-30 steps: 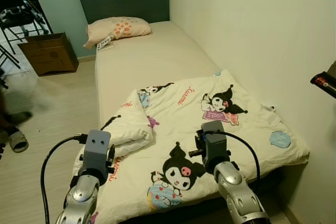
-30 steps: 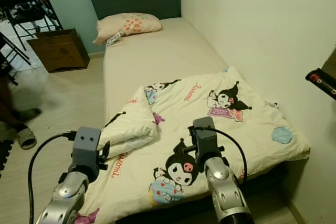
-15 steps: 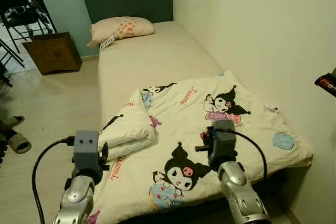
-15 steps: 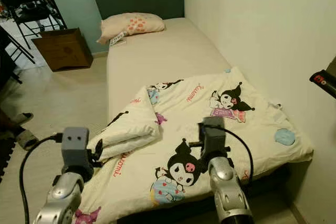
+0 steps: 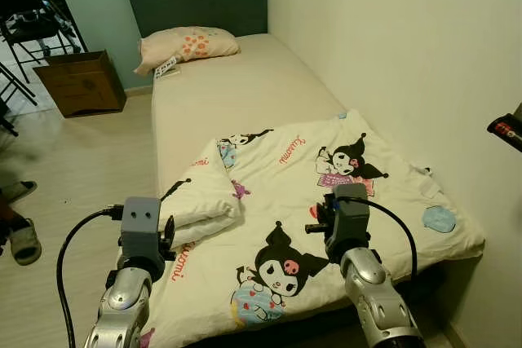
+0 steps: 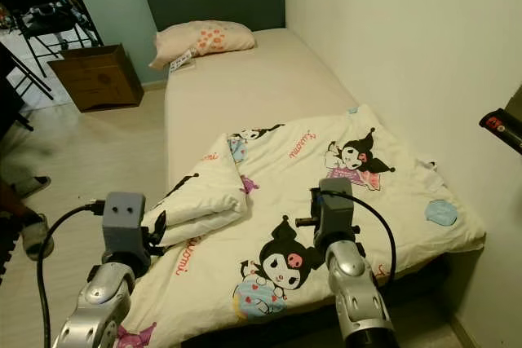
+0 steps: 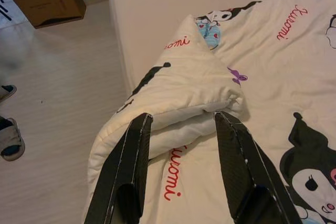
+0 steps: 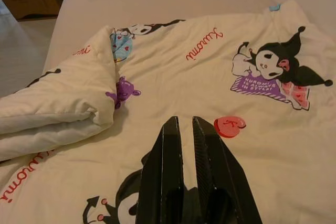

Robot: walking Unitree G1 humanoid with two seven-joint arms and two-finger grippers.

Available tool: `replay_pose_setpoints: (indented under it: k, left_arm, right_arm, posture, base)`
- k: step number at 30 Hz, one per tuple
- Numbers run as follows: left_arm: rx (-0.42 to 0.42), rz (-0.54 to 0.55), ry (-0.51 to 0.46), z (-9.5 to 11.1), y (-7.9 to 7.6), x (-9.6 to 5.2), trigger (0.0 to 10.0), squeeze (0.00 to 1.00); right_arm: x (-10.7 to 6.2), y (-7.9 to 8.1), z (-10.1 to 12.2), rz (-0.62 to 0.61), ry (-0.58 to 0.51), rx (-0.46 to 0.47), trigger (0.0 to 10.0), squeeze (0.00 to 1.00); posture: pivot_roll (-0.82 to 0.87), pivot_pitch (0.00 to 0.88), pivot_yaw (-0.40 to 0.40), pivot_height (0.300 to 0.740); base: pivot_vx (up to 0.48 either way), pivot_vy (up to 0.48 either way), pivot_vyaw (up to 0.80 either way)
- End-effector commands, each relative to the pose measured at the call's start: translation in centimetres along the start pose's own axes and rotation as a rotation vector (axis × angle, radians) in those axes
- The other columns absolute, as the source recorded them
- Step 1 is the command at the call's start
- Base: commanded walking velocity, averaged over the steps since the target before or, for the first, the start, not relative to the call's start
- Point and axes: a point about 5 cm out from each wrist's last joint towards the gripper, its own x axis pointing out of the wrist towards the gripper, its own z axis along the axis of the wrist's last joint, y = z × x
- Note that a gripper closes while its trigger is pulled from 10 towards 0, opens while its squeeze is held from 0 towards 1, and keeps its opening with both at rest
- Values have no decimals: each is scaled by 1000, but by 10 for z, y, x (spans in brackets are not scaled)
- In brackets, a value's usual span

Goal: Clean up the room

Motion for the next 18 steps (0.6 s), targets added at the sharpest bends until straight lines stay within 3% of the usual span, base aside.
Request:
replay_pose_setpoints:
  k: [1,14,18]
  left_arm:
    - [7,7,28,-5,0,-1,10000,0]
    - [20,-10,29,-4,0,-1,10000,0]
    - [30,-16,22,0,1,1,10000,0]
  right_arm:
    - [-2,5,-7,11,35,1,10000,0]
    - [-5,6,-9,19,47,-2,10000,0]
    - [-4,7,-8,18,48,1,10000,0]
  posture:
    - [-77,44,42,740]
    - [-75,69,47,740]
    - [-71,79,49,740]
  base:
    - [0,0,0]
    - [0,0,0]
    - [0,269,0]
